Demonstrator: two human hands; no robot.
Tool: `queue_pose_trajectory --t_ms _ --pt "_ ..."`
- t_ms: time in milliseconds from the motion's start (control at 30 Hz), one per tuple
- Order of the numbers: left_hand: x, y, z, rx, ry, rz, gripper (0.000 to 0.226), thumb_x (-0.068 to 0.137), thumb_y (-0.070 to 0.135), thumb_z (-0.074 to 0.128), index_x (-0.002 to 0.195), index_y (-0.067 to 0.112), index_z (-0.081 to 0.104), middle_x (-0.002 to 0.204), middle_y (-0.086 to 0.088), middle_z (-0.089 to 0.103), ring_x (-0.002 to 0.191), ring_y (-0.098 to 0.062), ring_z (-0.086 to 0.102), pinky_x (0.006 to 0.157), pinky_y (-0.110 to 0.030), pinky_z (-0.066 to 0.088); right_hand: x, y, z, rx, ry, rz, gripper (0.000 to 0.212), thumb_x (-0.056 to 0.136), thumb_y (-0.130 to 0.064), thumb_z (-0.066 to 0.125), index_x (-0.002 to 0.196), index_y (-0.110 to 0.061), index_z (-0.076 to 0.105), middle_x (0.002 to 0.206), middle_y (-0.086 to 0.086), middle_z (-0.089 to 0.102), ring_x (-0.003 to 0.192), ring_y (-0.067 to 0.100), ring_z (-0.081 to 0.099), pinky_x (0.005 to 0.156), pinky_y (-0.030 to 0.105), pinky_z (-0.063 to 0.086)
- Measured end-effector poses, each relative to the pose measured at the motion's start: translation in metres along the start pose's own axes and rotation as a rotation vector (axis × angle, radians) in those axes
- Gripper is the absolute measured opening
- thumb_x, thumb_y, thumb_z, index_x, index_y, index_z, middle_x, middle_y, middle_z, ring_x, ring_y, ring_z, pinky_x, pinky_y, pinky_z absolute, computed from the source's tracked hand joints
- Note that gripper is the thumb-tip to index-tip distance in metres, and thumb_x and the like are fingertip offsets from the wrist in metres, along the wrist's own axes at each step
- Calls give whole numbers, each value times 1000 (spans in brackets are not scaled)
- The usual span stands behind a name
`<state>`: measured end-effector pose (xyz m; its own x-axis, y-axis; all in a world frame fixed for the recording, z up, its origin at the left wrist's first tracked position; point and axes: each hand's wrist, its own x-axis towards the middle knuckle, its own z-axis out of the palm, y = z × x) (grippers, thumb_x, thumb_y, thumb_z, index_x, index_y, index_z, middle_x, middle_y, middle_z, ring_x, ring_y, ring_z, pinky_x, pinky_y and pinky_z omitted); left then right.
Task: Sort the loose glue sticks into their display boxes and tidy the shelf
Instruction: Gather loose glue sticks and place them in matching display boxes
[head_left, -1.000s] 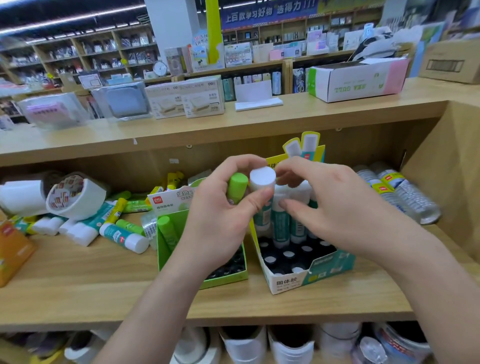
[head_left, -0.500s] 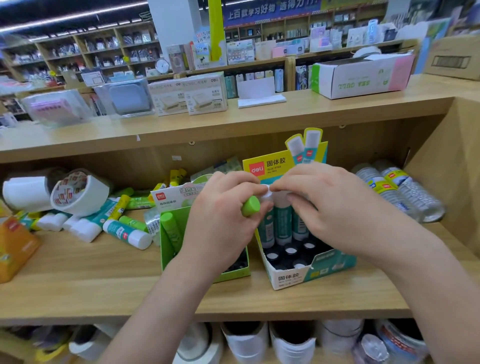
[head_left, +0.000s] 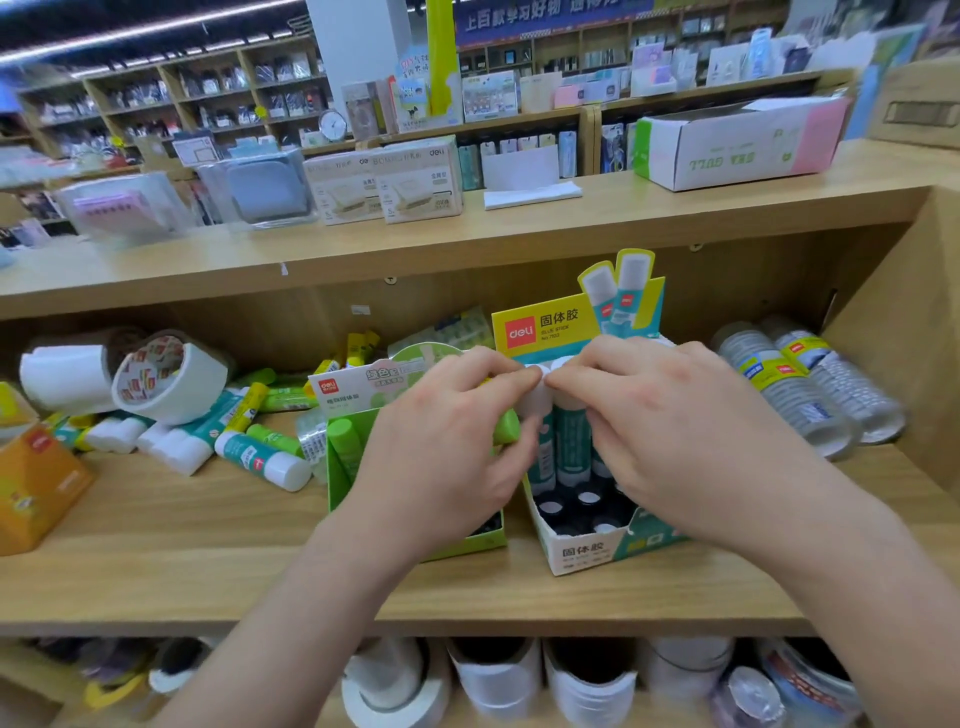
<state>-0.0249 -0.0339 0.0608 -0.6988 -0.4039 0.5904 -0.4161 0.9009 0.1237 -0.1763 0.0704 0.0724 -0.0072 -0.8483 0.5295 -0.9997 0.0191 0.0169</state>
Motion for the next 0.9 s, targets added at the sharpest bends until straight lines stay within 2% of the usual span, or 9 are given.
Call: queue_pose_trajectory --t_ms 100,200,267,367,433,533,633,767,900 --pt "-9 0 -2 -220 -27 -63 49 89 51 43 131 27 56 123 17 56 114 0 50 93 -28 47 -3 1 4 5 72 -13 30 79 -17 50 104 -22 66 95 -4 66 78 22 63 59 29 36" --pt "-20 0 -16 -662 187 -281 26 90 36 51 111 24 61 102 16 65 81 0 56 71 -22 47 -5 -1 11 64 262 -13 31 80 -9 54 108 -14 67 107 4 67 93 28 64 73 40 49" --pt "-28 0 -27 -1150 318 -487 11 89 25 51 92 17 56 93 3 69 68 -9 50 58 -23 43 -9 -11 9 161 419 7 27 82 -3 55 105 -8 69 105 8 67 96 29 62 80 43 48" --pt "-43 2 -32 -1474 334 -579 16 93 24 50 80 19 58 93 -7 67 79 -16 50 65 -28 45 -18 -41 -1 603 394 49 26 84 -10 60 106 -22 69 93 -8 67 85 9 59 77 23 47" --pt "-52 6 -30 -1438 284 -538 24 93 32 50 77 23 66 100 -6 65 94 -28 56 85 -43 48 -20 -65 -1 936 158 86 35 82 -26 65 113 -42 61 92 -16 65 84 8 60 68 13 46" --pt "-63 11 -28 -1276 236 -492 24 90 45 53 83 26 67 115 -6 64 116 -33 57 101 -62 40 -17 -87 17 999 55 68 43 78 -32 71 115 -43 53 92 -20 65 82 9 62 64 16 47" --pt "-72 8 -32 -1139 233 -455 31 87 55 56 90 26 66 120 -1 61 122 -19 54 103 -58 40 -12 -94 27 1060 51 99 46 80 -22 76 111 -44 49 84 -16 67 72 12 62 65 26 51" --pt "-80 -29 -43 -770 387 -419 18 92 30 55 109 28 62 108 8 59 100 -10 56 86 -30 49 -10 -92 37 991 72 160 66 83 -17 72 118 -61 38 84 -16 63 83 1 64 75 15 52" --pt "-89 -81 -30 -304 342 -476 30 86 29 58 112 43 61 121 8 53 118 -15 48 91 -45 48 0 -94 48 908 137 205 59 85 -11 69 124 -49 46 89 -14 62 80 4 66 74 26 57"
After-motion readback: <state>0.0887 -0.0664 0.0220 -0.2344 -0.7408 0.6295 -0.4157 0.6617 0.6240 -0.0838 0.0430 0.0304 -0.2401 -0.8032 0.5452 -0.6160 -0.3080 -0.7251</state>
